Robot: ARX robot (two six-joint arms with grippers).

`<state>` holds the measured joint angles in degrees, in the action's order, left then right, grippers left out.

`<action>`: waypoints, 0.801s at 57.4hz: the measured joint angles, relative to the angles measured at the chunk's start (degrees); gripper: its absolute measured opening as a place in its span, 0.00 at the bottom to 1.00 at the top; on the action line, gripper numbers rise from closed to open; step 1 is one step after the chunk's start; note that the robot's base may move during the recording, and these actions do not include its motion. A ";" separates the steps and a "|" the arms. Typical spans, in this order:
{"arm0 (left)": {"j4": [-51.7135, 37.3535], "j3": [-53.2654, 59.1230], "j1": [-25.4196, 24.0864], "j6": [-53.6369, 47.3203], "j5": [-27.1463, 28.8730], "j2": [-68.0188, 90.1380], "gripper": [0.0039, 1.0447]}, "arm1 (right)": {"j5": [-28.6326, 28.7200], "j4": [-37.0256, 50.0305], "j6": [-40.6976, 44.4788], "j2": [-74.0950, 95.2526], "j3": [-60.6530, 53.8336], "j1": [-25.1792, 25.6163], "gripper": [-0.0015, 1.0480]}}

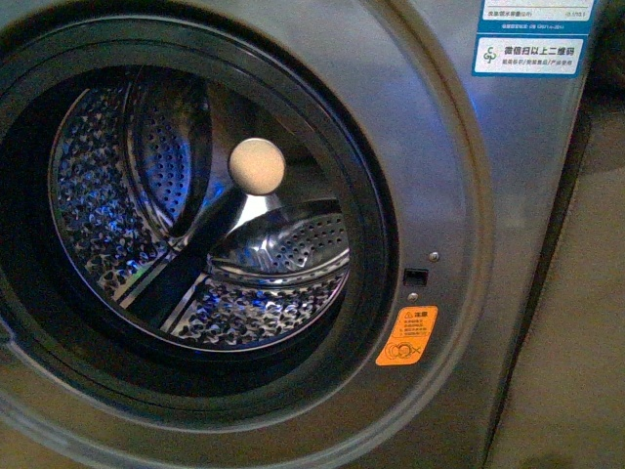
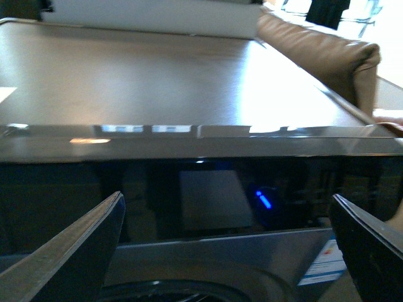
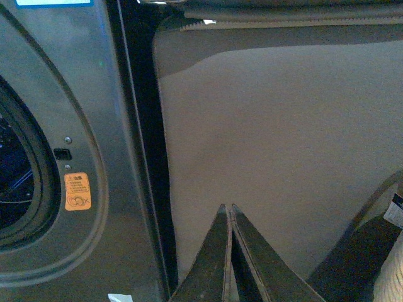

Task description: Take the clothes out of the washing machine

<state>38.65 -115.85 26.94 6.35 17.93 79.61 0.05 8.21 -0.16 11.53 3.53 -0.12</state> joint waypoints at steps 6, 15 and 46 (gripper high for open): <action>0.57 4.11 -4.35 1.01 3.15 -0.85 0.94 | 0.00 -4.52 0.00 -3.69 -0.35 0.00 0.02; -7.52 13.44 -8.57 -1.07 0.96 -3.48 0.85 | 0.02 -8.22 0.00 -9.03 -1.03 0.00 0.02; -45.79 79.67 -18.21 -5.90 -9.97 -35.63 0.03 | 0.02 -8.31 0.02 -11.26 -3.15 0.00 0.02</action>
<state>-7.14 -36.18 8.73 0.45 7.97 43.99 0.08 -0.10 -0.14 0.27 0.38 -0.12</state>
